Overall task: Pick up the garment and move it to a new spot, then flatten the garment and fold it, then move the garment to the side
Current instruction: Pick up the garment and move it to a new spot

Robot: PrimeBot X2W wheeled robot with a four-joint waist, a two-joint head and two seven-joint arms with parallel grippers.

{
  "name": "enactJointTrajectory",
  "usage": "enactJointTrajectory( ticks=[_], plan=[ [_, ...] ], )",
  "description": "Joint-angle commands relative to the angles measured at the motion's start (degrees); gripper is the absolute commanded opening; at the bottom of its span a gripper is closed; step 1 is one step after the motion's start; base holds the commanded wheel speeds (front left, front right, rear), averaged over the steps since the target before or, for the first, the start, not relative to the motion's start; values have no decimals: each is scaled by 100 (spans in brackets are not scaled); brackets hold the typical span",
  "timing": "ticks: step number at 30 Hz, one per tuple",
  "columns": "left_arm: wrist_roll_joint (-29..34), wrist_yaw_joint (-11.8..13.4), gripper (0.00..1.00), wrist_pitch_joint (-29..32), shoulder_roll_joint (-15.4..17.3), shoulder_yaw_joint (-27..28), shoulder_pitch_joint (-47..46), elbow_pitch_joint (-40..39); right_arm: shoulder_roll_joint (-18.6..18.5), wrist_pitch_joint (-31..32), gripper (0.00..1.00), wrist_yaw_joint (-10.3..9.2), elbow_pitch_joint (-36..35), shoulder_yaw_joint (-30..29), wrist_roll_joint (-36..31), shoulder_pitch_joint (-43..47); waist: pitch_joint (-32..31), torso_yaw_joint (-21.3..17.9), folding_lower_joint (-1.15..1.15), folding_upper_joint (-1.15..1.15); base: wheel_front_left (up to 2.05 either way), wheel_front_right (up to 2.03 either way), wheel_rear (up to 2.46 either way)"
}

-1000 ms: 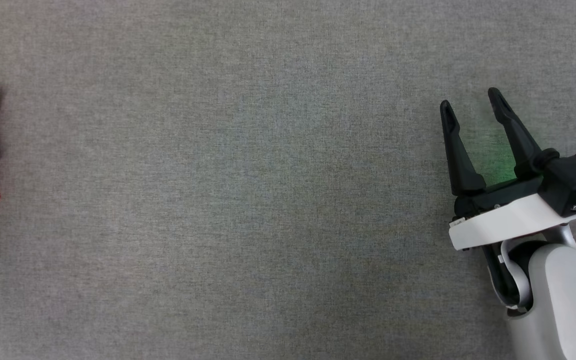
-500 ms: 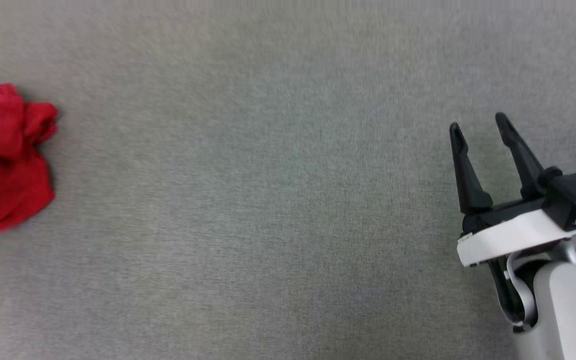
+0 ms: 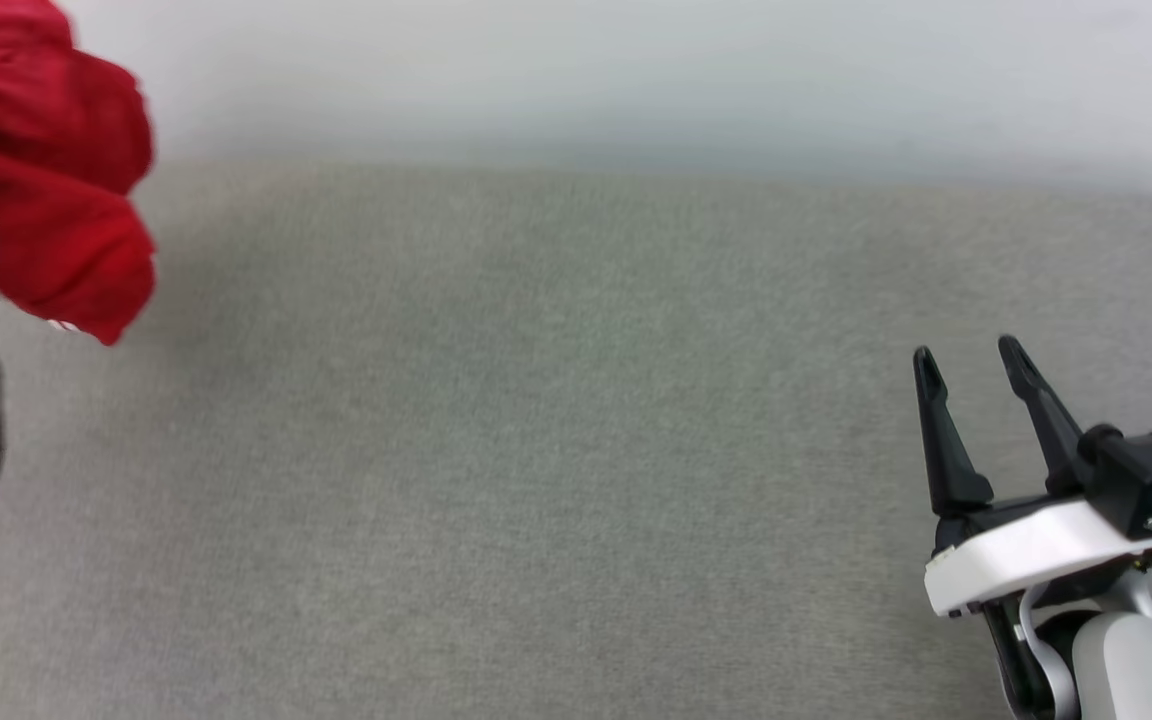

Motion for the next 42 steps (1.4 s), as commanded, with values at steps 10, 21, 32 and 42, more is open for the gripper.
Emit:
enactJointTrajectory(
  ticks=[10,21,32,42],
  plan=[
    [-86,-105,0,-533,-1247,-902,493,-756,55,259,100,-2,-309,-186,-13,477,-622,-861,1,0,0,0,0],
    [-457,-203,0,-656,-2427,-2533,1351,-1249,58,314,100,-2,-467,-190,134,467,-170,-1464,1,0,0,0,0],
    [-838,-212,0,-494,-2337,-3696,2384,-911,59,127,100,-2,-367,-96,247,239,422,-1385,1,0,0,0,0],
    [-760,-66,100,-1260,-2235,-3749,2328,-1203,56,43,100,-2,-166,-144,172,221,157,-866,1,0,0,0,0]
  ],
)
